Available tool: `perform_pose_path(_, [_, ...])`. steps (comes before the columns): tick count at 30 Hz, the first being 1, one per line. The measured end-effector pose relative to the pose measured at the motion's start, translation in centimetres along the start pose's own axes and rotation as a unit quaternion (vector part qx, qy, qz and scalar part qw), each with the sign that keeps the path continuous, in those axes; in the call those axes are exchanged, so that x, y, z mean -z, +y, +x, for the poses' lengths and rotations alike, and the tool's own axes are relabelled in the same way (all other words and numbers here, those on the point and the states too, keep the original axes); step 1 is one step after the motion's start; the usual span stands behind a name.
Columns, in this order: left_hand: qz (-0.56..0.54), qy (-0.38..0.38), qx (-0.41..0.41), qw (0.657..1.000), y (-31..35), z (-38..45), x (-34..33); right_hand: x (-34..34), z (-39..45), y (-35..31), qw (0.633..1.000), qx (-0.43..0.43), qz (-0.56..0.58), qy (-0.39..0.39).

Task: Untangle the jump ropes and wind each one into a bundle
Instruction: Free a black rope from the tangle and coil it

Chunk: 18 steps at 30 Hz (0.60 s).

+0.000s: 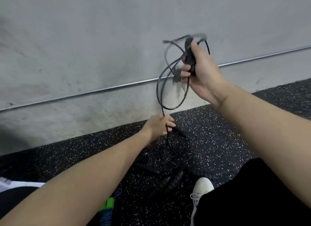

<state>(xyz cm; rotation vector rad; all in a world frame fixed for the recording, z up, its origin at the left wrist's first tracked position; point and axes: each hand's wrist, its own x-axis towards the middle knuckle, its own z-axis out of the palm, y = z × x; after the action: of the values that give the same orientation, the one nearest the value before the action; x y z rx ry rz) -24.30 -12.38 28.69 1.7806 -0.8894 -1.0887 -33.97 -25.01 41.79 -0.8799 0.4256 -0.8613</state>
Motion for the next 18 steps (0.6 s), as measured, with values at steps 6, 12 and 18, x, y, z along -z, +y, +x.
perform_pose_path(6, [-0.146, 0.083, -0.057, 0.984, 4.9, -0.5, 2.9, 6.8, -1.0, 2.1, 0.892, -0.186, -0.405, -0.071])
perform_pose_path(12, [-0.343, 0.111, -0.101, 0.927, 9.1, -0.8, 4.2, 6.7, -2.5, 4.1, 0.736, -0.209, -0.587, -0.264])
perform_pose_path(18, [-0.36, 0.185, -0.145, 0.903, 8.4, -1.9, 4.0, 4.7, -2.0, 4.3, 0.8, -0.078, -0.559, -0.203])
